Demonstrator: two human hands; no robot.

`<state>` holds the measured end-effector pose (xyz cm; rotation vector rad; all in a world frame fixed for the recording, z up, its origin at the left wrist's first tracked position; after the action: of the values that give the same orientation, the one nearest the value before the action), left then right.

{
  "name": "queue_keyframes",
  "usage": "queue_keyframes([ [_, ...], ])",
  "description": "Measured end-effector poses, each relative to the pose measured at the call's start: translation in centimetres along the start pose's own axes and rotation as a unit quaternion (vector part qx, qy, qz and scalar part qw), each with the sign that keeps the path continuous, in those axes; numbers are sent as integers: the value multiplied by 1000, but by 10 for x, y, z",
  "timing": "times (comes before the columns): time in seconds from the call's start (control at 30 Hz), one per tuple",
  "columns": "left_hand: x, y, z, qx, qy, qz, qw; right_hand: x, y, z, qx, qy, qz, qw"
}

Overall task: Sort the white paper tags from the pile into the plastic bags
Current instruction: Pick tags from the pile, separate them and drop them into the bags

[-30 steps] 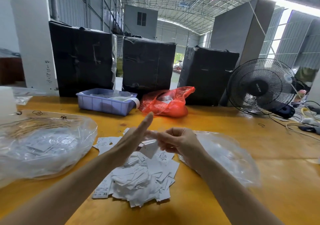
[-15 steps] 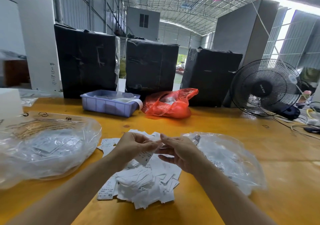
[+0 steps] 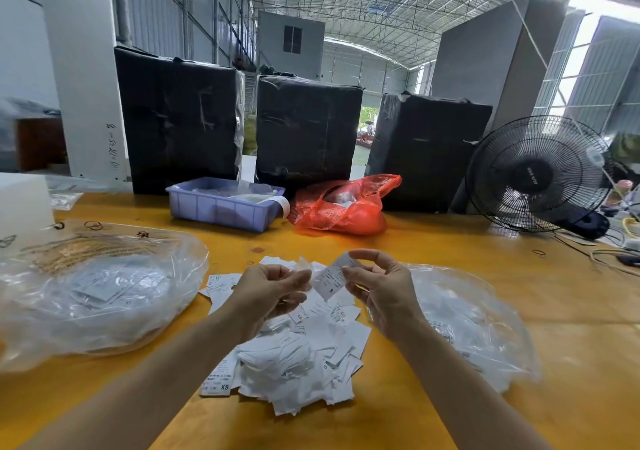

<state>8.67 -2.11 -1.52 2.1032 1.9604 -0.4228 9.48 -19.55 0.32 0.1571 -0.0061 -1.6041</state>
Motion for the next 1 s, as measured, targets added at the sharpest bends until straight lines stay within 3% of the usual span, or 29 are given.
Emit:
queue_keyframes([
  [0.13,5,2,-1,-6,-19,-21,1000,0,2,0,6,0,0,1000],
  [0.37,13,6,-2,-37,192,-47,980,7,6,-5,23,-30,-17,999],
  [0.43,9,5,-2,-35,234,-23,971,7,5,0,69,-116,-26,990],
  [0.5,3,3,-2,-35,271,6,962,-1,1,9,135,-257,-22,957],
  [0.57,-3,1,-4,-42,283,31,958,-16,-5,12,168,-346,33,922],
  [0.7,-12,-3,-8,-41,281,64,957,-34,-16,3,144,-392,142,897],
  [0.87,-5,-5,-7,6,148,49,988,-25,-14,-6,81,-296,122,944],
  [1.0,2,-2,-8,0,87,-8,996,-27,-16,-14,52,-294,127,946],
])
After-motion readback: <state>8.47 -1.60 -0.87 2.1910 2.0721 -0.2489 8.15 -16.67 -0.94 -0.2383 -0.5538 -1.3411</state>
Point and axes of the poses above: each hand's wrist, its own y-axis towards the middle knuckle, its own x-axis out of the back of the hand, z = x × y, the point moved 7 cm from there along y, towards the middle knuckle, and after that the axes turned 12 degrees about -y, right-handed, at the moved point
